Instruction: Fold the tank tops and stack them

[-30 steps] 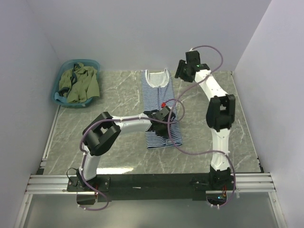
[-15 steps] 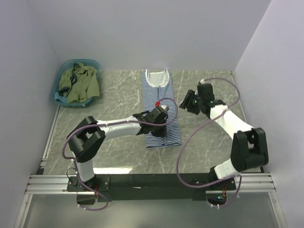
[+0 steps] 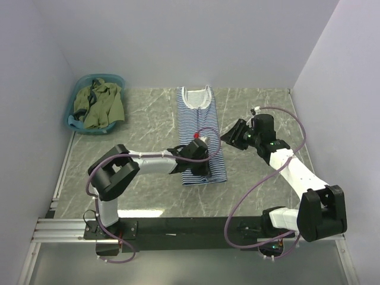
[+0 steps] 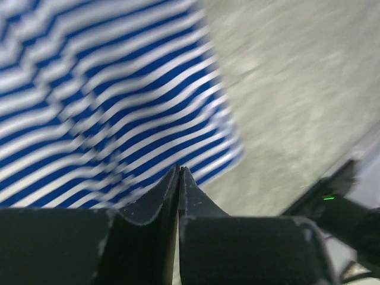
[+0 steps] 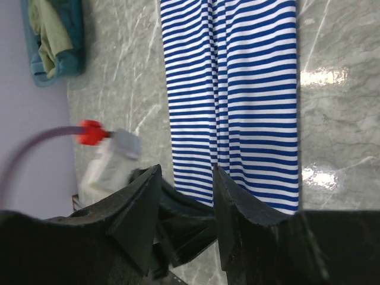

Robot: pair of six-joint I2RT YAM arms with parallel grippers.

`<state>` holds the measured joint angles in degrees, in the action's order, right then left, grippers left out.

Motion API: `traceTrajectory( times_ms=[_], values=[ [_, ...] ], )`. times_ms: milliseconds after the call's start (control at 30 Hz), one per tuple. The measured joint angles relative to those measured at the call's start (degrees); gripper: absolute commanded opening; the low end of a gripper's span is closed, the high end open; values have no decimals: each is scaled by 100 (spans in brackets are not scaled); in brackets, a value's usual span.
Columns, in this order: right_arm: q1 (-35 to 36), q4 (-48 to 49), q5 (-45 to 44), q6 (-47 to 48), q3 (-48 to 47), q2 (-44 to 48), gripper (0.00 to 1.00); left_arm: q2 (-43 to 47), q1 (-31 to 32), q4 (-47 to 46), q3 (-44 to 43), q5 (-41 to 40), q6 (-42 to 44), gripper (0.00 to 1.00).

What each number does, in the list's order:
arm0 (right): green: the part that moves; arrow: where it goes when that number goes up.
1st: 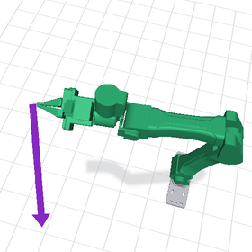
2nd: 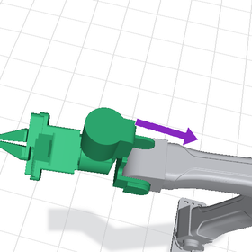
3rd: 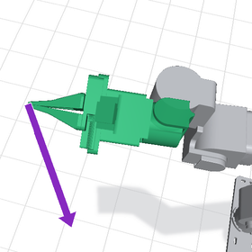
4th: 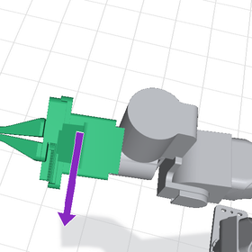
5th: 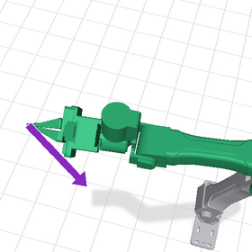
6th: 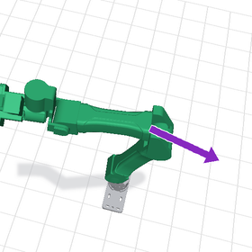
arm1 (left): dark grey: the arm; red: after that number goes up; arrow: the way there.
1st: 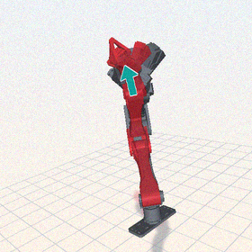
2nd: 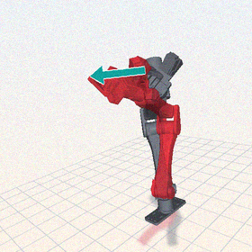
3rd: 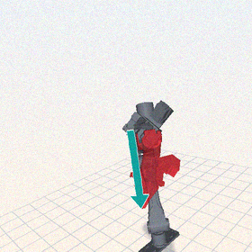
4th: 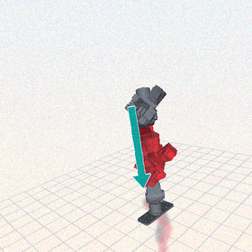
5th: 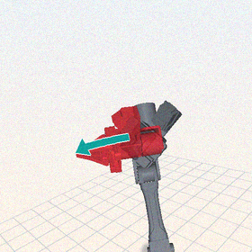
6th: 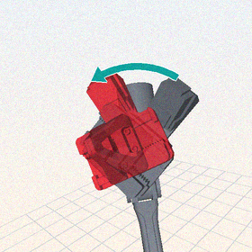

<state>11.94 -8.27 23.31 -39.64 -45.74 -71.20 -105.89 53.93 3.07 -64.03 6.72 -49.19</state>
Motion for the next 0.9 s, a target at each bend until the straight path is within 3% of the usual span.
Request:
traceTrajectory(
  times_ms=[300,500,800,833,900],
  values=[
    [-127,-35,282,-66,-516,-153,47,-63,42,-118,463,22,-136,4],
    [-282,-144,350,-20,-424,-90,47,192,52,-20,577,-63,-107,16],
    [-426,-826,251,227,1001,850,50,1624,-177,129,699,-234,-205,34],
    [-407,-918,210,251,1128,920,50,1773,-221,160,772,-278,-256,41],
    [-337,-1005,125,278,1351,1019,52,2044,-326,245,1012,-376,-350,46]
  ],
)
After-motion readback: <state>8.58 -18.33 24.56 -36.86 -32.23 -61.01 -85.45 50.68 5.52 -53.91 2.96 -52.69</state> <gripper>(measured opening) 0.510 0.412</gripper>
